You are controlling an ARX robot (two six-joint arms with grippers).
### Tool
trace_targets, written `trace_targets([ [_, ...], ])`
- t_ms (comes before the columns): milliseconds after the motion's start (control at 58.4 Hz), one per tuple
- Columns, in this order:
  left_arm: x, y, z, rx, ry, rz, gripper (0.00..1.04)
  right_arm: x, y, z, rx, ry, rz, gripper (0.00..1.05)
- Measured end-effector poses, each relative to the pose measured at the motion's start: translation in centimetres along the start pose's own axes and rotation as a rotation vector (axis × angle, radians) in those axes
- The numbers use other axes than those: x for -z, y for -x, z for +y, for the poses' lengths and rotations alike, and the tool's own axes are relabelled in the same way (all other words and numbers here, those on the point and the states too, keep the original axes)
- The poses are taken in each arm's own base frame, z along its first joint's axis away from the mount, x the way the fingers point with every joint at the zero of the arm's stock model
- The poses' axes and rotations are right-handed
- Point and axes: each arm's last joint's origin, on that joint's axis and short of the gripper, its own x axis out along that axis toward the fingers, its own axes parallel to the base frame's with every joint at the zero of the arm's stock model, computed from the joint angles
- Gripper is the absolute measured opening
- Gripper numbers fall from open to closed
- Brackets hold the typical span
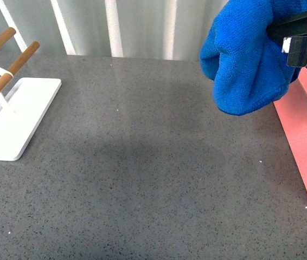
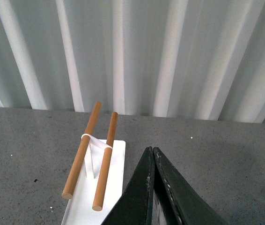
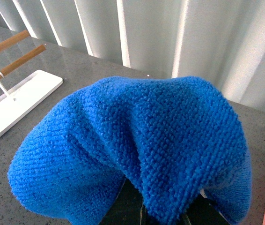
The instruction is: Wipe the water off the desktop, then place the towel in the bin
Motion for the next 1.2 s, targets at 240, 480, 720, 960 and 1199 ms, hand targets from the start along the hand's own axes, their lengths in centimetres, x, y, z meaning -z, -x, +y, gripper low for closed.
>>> trace_targets([
  [240,1.2,1.3,1.2,-0.003,-0.001,0.003,0.04,0.1,0.0,0.1,0.001,-0.001,0.008,0.04],
  [480,1.9,2.4,1.2,-0.003,-0.001,-0.001,0.04,0.1,0.0,0.0,0.001,0.006,0.014,0.04],
  [720,2.3,3.0,1.2,-0.002,-0.001,-0.023,0.04,-0.2,0.4,-0.1,0.005,0.008,0.007,0.04],
  [960,2.3,3.7,1.2,-0.001,-0.001,-0.028,0.04,-0.2,0.4,0.0,0.009,0.01,0.008,0.04],
  [1199,2.3,4.1,1.2,-0.001,-0.001,-0.028,0.04,-0.1,0.4,0.1,0.008,0.007,0.021,0.04],
])
